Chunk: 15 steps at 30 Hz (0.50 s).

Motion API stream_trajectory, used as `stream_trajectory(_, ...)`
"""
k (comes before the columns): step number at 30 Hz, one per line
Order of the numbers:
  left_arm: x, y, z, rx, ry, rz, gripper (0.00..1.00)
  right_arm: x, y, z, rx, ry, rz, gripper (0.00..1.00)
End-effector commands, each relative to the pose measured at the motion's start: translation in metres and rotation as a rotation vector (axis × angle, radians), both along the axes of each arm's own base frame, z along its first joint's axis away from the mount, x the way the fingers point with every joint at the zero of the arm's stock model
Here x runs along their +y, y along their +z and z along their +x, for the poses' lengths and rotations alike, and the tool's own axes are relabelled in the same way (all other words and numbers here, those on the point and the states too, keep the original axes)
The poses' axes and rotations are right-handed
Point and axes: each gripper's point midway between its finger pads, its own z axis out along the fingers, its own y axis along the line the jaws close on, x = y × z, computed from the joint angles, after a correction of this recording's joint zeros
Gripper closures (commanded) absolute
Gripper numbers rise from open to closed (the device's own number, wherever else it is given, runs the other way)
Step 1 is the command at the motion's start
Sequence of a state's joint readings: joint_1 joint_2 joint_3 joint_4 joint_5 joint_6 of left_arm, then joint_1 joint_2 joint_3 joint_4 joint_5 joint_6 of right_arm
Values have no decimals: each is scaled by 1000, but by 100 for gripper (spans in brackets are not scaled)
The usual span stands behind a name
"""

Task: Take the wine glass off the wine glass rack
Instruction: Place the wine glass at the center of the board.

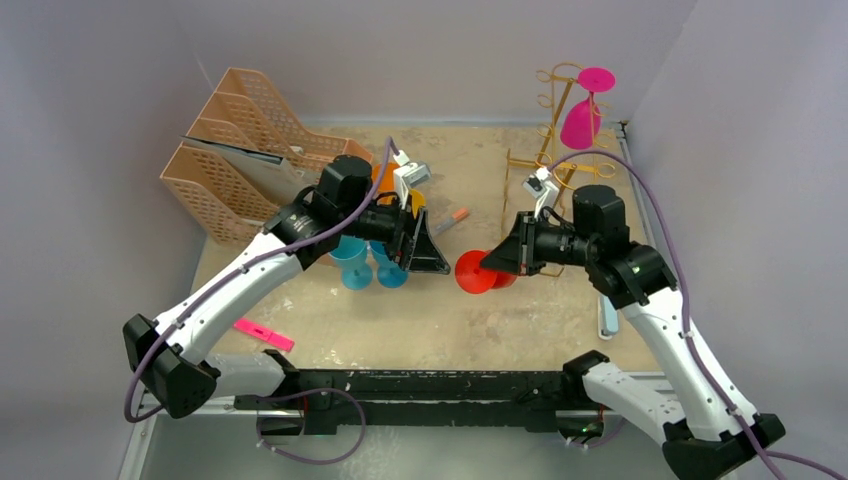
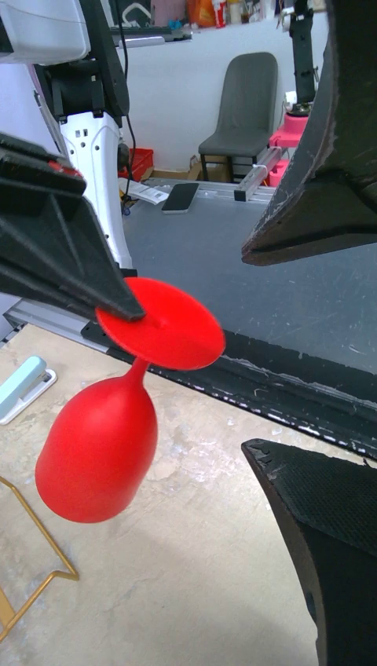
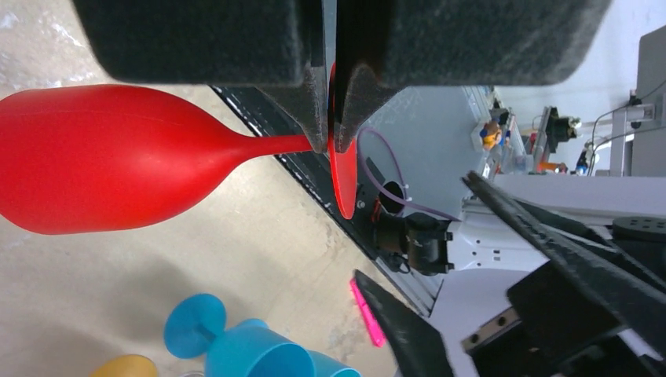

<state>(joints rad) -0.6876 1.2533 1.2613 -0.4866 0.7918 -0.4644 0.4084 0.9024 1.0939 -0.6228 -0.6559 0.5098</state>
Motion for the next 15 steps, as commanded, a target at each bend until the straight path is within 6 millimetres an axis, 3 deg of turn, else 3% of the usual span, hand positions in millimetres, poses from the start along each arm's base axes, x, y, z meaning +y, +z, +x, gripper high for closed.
stream_trajectory(1, -7, 5, 1, 4, -30, -45, 21, 17, 26, 2, -95, 46, 62, 100)
stream_trajectory(9, -7, 4, -7, 14, -98, -39, 29, 37, 32, -1, -130, 101, 100, 100)
stream_trajectory(15, -9, 6, -14, 26, -132, -77, 47, 39, 36, -3, -145, 103, 141, 100)
